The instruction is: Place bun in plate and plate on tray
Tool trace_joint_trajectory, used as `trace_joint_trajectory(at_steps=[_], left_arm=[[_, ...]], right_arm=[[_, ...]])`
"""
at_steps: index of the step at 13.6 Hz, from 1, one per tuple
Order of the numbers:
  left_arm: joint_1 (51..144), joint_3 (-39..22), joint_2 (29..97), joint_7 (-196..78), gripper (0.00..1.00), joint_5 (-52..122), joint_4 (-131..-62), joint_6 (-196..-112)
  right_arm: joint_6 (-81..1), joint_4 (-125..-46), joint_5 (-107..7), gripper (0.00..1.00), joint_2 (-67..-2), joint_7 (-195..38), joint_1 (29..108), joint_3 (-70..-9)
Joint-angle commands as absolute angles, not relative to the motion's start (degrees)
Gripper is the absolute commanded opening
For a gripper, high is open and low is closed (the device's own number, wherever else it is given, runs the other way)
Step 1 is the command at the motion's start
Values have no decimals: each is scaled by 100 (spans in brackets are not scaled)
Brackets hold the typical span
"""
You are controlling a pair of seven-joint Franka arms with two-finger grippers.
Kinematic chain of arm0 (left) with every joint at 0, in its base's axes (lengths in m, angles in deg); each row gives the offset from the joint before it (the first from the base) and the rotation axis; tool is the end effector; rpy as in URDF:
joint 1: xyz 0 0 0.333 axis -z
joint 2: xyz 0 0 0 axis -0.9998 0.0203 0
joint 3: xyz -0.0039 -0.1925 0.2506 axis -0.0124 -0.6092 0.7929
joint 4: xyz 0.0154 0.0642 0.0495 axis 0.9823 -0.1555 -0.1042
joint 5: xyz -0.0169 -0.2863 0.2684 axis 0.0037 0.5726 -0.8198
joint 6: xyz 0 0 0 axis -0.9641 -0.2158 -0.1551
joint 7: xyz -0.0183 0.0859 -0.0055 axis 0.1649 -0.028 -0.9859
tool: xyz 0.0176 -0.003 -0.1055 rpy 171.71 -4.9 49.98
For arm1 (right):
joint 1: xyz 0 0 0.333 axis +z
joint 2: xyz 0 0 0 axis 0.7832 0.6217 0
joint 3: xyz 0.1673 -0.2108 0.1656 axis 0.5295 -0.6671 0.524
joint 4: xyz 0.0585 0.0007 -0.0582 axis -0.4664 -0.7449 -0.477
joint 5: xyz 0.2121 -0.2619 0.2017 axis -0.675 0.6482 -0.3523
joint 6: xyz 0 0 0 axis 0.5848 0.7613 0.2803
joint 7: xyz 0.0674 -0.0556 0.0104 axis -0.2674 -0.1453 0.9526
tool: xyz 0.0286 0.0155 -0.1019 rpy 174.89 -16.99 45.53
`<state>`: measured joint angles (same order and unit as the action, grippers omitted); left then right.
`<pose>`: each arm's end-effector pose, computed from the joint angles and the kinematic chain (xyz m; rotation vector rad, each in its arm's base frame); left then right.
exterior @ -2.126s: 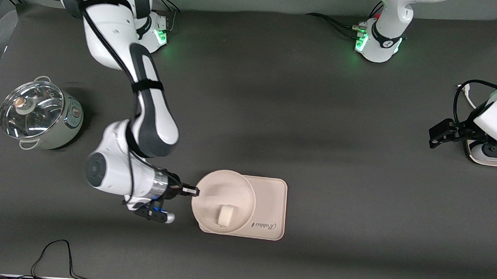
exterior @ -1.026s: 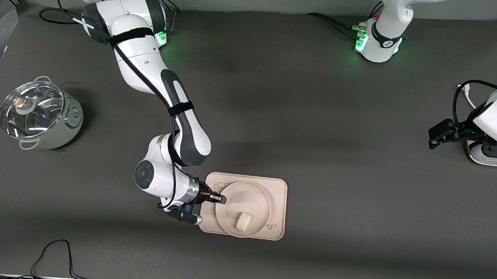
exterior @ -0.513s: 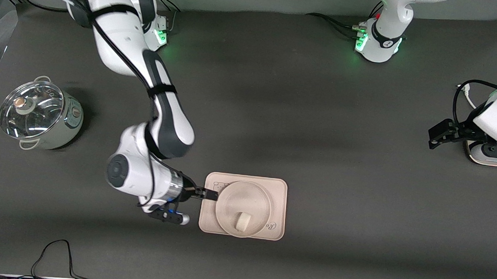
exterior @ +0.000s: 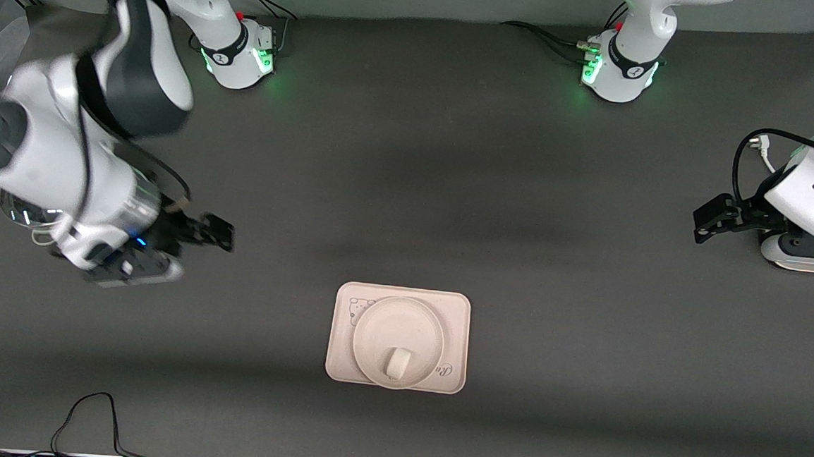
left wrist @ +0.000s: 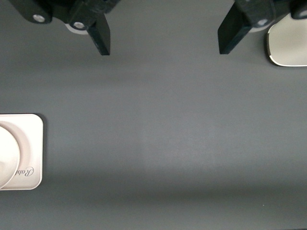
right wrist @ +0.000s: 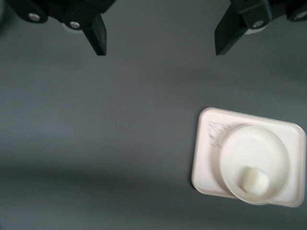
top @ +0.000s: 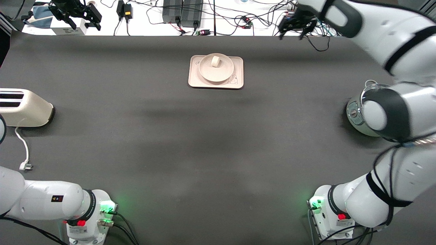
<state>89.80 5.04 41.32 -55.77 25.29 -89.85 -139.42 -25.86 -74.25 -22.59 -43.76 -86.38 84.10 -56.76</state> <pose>0.5892 -0.0566 0.5851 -3.1342 0.0772 -0.1542 0.6196 0.1484 0.5230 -3.0739 -0.1523 -0.0084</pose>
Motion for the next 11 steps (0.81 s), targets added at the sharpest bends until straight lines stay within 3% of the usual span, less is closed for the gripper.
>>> trace_joint_trajectory(at_steps=[1, 4, 7, 8, 11], left_arm=[[8980, 554, 4141, -5701, 100, 2514, -8946, -13941], [8972, 580, 4132, -5728, 100, 2523, -8937, -13915], [8972, 747, 4140, -5702, 100, 2541, -8841, -13871], [8963, 747, 4167, -5684, 100, 2532, -8788, -13862], [8797, 756, 4167, -5693, 100, 2514, -8665, -13827]], right_arm=[[-2384, -7817, -1876, 100, -5030, -8551, 8513, -5831], [-2357, -7782, -1867, 100, -5215, -8533, 8452, -5876], [-2183, -7791, -1884, 100, -5382, -8454, 7856, -5710], [-2086, -7808, -1884, 100, -5452, -8428, 7576, -5500], [-1856, -7844, -1876, 100, -5690, -8034, 5759, -3912]])
